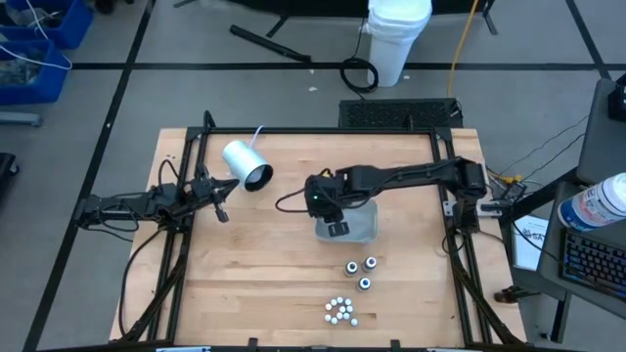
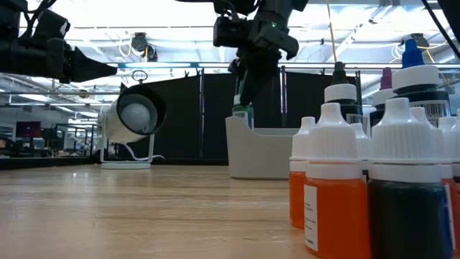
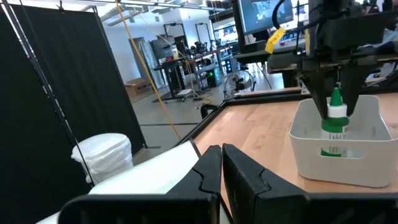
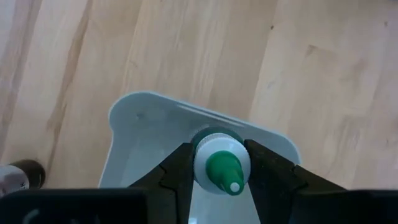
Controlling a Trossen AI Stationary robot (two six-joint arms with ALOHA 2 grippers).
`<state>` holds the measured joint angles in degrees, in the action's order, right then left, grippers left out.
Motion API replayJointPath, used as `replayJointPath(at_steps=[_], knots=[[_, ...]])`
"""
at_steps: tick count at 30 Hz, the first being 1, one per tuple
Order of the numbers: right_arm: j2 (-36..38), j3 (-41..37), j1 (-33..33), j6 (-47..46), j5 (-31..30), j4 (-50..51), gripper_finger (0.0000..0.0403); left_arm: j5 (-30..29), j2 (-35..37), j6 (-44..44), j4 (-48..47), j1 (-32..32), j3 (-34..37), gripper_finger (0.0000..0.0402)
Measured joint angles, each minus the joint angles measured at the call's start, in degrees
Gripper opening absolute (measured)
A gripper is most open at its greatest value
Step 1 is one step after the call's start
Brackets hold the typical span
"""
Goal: Pick & Place food coloring
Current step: Put the big green food coloring bottle into the gray bin
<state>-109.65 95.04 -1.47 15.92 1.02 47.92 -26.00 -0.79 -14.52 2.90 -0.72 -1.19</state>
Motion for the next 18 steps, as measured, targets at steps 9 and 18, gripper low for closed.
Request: replayJointPath(at_steps=[9,18], knots=[[-0.7,-2.85,0.08,-0.18,-4.21,-1.94,0.0118,0.0,0.01,0.15,-0.02,-0.01,0.0,0.0024],[-0.37,-6.8,-0.03,-0.1,-4.01,-7.24,0.0125,0.0,0.01,0.11,0.07,0.01,0.0,0.0024]])
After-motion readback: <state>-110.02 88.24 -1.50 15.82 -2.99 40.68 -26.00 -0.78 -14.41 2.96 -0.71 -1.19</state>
